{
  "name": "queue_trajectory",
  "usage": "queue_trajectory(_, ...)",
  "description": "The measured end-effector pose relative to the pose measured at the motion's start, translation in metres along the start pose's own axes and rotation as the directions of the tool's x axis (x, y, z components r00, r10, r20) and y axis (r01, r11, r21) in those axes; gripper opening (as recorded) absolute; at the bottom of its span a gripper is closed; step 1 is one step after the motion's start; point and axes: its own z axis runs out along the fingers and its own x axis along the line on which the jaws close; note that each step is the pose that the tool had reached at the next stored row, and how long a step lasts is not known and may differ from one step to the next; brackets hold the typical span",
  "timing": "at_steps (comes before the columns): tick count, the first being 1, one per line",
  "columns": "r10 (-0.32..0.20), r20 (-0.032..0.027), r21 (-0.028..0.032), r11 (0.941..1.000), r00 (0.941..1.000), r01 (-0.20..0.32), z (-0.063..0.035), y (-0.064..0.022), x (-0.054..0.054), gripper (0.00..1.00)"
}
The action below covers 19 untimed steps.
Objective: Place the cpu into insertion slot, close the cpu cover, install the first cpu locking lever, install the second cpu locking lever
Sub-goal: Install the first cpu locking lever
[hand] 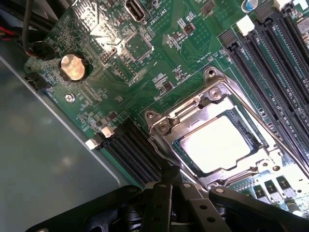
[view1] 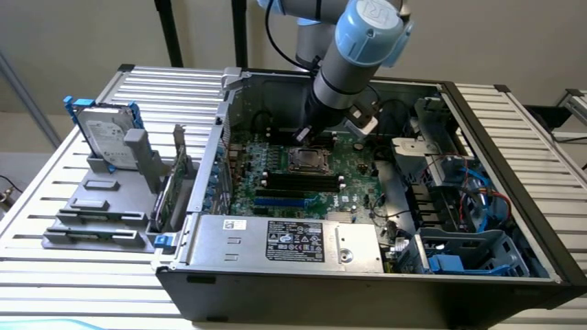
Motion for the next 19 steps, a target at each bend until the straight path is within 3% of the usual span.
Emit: queue_trajectory(19,-0.003,-0.0047,-0.0096,0.9999,1.0000,0.003,0.0010,0.0015,0.0008,0.11)
